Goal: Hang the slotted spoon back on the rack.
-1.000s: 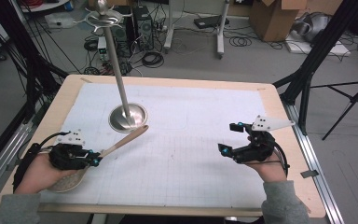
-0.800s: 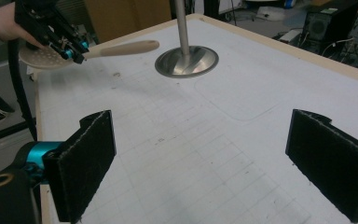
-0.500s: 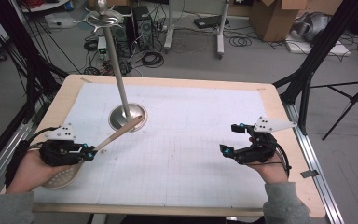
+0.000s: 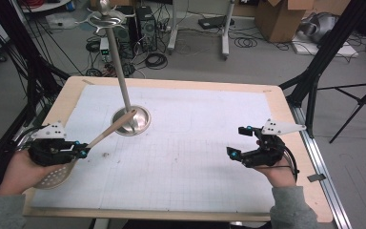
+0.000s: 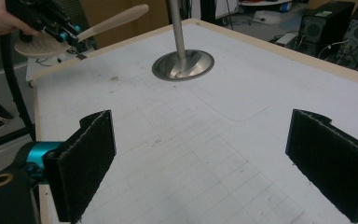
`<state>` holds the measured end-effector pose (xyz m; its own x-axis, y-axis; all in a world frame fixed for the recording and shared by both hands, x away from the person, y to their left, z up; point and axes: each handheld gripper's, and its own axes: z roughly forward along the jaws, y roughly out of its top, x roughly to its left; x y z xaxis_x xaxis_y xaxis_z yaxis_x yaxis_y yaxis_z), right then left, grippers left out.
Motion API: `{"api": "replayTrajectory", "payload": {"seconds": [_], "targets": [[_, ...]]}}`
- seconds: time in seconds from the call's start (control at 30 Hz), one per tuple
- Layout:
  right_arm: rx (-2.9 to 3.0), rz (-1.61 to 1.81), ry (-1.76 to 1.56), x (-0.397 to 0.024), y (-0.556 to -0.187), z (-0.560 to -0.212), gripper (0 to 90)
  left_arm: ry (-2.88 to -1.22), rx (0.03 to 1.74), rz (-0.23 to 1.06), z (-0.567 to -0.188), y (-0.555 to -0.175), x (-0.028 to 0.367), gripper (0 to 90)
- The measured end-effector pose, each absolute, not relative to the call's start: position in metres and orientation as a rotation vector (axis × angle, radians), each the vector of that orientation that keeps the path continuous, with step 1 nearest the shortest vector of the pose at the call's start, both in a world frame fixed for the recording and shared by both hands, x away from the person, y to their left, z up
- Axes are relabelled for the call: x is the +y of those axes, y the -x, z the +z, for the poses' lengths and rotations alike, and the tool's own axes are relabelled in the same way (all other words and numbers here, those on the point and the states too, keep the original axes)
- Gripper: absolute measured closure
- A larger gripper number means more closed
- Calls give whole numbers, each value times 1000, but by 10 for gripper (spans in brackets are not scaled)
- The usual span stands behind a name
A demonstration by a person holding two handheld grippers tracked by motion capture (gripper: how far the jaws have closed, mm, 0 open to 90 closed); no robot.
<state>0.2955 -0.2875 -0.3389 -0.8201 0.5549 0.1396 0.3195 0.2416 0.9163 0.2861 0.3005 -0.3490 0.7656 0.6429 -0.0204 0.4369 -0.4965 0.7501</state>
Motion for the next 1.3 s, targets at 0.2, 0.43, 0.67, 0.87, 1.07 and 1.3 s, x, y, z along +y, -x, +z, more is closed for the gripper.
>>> {"api": "replayTrajectory", "payload": {"seconds": [0.2,0.43,0.67,0.87,1.07,1.3], "targets": [[2299,1612,-822,-287,-296,-339,73,-2128,819,348,-338,-285,312,776],[2305,1605,-817,-286,-296,-340,73,-2094,841,366,-324,-282,329,776],[2326,1595,-809,-282,-296,-340,73,-2059,883,425,-306,-282,346,777],[2333,1595,-818,-283,-296,-340,73,-2034,877,442,-285,-282,361,776],[2333,1598,-807,-282,-296,-340,73,-2001,871,431,-281,-289,370,777],[2324,1611,-808,-284,-295,-339,73,-1989,842,402,-276,-296,371,777]]}}
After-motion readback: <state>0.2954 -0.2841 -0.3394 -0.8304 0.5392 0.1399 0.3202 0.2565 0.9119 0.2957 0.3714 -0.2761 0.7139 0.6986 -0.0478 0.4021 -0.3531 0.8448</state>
